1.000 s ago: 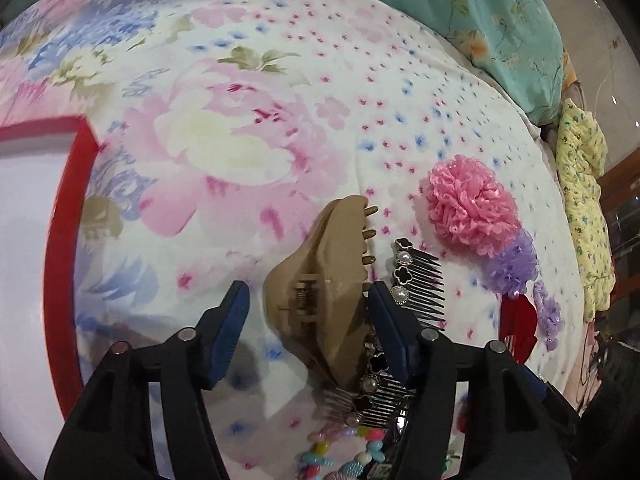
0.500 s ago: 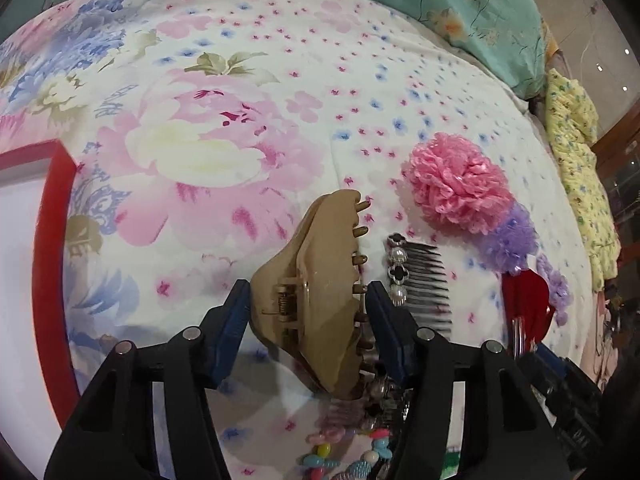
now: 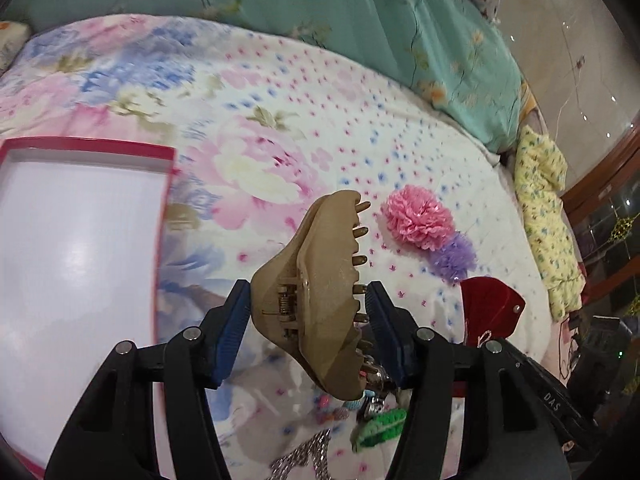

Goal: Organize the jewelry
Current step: 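Grasp the tan claw clip with the left tool while the right tool grasps the red velvet bow, then carry the claw clip with the left tool while the right tool carries the bow to the tray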

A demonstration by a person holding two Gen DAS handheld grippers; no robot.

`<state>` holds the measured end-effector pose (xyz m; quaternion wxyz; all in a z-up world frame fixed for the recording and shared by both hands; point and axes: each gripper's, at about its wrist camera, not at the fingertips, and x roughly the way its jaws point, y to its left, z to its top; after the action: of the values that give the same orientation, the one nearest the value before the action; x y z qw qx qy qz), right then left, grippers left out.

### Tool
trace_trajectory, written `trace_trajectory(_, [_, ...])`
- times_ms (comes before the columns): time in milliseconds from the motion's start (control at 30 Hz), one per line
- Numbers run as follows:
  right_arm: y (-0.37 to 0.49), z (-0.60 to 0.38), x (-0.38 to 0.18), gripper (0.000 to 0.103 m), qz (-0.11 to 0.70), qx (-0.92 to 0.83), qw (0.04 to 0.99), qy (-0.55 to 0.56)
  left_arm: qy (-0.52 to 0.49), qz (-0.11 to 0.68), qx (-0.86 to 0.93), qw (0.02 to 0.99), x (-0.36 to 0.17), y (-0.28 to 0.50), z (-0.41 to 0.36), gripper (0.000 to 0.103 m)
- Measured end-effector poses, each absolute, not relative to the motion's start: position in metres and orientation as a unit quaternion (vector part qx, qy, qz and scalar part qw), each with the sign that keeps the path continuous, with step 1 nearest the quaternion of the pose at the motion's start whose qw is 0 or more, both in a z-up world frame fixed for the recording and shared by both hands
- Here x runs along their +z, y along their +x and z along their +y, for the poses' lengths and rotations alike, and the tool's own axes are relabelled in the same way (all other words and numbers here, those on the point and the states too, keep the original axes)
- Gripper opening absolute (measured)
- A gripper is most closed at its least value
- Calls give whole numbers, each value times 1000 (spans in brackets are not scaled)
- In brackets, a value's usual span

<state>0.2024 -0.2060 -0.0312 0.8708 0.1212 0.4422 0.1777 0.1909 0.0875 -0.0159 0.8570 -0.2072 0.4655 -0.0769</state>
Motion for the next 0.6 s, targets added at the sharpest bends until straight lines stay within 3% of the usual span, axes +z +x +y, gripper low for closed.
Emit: trace_trajectory(600, [185, -165, 1, 4, 412, 236, 873, 115, -151, 447, -95, 876, 7, 126, 85, 57])
